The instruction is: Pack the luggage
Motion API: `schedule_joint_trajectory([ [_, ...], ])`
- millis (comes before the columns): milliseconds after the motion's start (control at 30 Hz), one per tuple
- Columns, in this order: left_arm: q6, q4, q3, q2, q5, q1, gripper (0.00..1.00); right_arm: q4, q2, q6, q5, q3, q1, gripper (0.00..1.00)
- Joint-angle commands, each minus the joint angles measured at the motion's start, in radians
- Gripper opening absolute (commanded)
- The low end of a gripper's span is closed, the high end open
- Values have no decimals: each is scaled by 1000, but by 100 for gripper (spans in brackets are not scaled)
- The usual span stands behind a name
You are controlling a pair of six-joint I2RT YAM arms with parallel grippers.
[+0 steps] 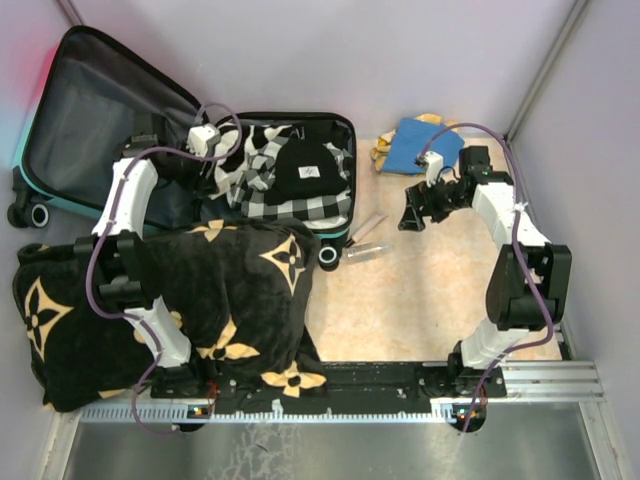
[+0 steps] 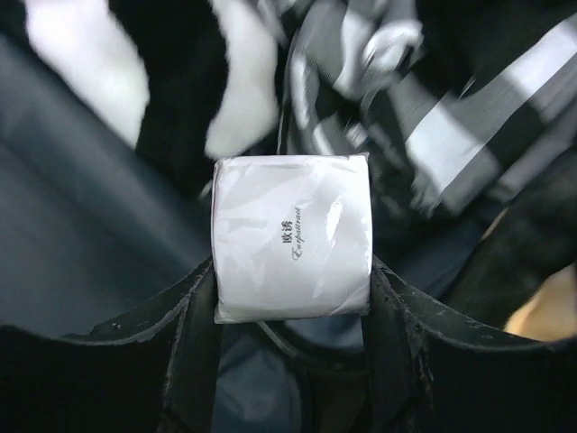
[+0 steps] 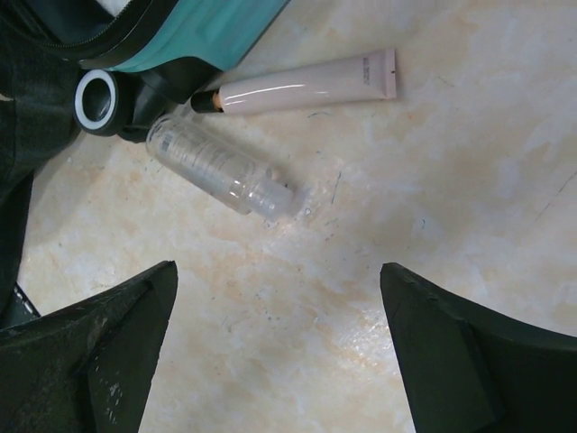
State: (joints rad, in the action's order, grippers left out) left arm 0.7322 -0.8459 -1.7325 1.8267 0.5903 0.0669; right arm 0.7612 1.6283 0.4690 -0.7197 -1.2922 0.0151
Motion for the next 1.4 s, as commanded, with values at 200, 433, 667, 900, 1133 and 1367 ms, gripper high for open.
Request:
schedule_joint_trajectory([
  [200, 108, -75, 55, 0, -161, 7, 47, -41, 90, -13, -12, -105, -36, 95],
  [433, 44, -40, -17, 32, -188, -24, 83, -30, 108, -10, -9, -124, -40, 95],
  [667, 72, -52, -56, -11, -58, -85, 87, -35, 82, -8, -3, -89, -40, 95],
  [900, 116, -24, -67, -34, 55, -336, 82, -46, 62, -23, 4, -59, -40, 95],
  [1133, 30, 158, -29, 38, 76, -599, 79, -77, 42, -38, 80, -11, -40, 95],
  [1367, -25, 289, -45, 188, -59, -794, 79, -137, 39, -123, 130, 54, 24, 95],
])
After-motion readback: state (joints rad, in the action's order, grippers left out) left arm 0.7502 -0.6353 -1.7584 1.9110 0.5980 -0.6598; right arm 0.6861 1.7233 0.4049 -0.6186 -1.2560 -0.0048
